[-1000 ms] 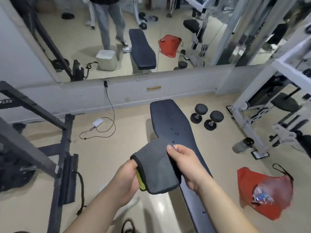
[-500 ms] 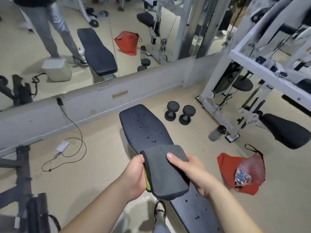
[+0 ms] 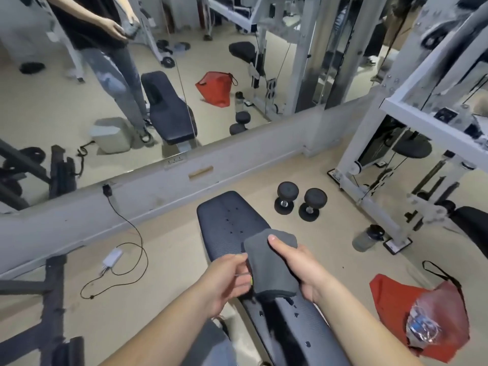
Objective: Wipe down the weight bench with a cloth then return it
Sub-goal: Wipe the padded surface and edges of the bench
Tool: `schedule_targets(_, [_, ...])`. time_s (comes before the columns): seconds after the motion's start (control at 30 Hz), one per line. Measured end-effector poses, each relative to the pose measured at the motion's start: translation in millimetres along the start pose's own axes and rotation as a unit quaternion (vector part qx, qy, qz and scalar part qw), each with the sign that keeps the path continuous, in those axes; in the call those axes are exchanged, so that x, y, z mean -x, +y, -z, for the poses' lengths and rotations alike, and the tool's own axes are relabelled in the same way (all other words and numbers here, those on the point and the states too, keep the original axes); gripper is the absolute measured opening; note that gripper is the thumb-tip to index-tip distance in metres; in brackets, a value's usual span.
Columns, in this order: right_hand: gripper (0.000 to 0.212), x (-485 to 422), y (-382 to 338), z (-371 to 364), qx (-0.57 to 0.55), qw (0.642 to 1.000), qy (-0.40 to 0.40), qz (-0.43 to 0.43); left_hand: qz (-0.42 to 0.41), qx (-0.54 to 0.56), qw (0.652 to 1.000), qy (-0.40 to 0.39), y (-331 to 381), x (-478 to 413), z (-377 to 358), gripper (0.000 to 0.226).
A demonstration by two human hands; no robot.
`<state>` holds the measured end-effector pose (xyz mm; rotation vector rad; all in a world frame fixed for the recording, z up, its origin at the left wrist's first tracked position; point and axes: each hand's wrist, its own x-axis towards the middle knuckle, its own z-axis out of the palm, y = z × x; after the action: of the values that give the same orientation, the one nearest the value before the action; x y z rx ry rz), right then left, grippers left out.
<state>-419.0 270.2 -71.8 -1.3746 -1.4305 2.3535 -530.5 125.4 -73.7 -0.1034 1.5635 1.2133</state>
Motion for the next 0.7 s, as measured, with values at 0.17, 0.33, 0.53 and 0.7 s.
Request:
schedule_targets(0.17, [0.035, -38.3, -15.4, -29.3, -0.068, 0.997, -0.015, -0.039, -0.011, -0.043, 0.998, -0.034, 35.6, -38.3, 23.6, 0.011])
schedule_targets(0.33, [0.035, -105.3, -14.2, -77.6, -0.120, 0.989, 0.041, -0.075, -0.017, -0.100, 0.995, 0.004, 73.3, -105.5, 78.7, 0.006])
schedule_targets(0.53, [0.041, -216.9, 7.0, -138.3, -0.223, 0.950, 0.176, -0.129, 0.014, -0.146, 0.988, -0.053, 122.3, -221.4, 158.9, 0.017])
schedule_targets(0.7, [0.065, -317.9, 31.5, -143.0, -0.214, 0.933, 0.274, -0.092, -0.077, -0.276, 0.957, -0.036, 117.3, -321.7, 205.5, 0.006])
